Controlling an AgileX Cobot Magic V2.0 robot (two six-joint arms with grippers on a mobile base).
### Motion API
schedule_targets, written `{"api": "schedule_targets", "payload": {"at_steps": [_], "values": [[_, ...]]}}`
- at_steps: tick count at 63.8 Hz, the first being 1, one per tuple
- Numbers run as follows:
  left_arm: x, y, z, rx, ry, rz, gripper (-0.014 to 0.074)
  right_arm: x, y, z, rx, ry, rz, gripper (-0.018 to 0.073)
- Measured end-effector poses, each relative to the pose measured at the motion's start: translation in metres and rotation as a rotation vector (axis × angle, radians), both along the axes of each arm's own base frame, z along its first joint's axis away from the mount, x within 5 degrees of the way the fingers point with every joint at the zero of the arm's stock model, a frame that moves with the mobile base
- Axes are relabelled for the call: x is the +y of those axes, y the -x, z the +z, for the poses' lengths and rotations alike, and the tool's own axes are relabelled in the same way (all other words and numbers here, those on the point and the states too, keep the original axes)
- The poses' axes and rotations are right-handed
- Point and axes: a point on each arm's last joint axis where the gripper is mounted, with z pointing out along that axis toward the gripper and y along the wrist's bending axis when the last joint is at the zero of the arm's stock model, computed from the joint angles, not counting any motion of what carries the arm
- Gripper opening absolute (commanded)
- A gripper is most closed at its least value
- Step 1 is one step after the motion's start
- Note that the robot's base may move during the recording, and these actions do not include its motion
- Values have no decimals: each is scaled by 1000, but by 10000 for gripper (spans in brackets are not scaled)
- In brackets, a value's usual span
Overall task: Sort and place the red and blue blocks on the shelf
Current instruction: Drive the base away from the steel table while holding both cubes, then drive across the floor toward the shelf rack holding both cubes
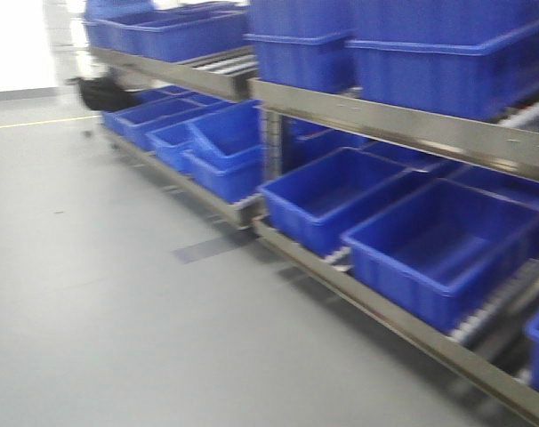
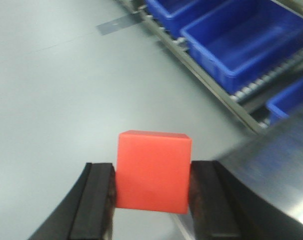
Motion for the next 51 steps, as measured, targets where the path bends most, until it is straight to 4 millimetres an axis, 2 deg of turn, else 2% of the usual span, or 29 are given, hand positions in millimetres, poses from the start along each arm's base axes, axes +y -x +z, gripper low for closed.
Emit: {"api": "schedule_targets", "payload": {"at_steps": [51], "values": [[0,0,0,0,0,0,125,0,0,0,0,0,0,50]]}}
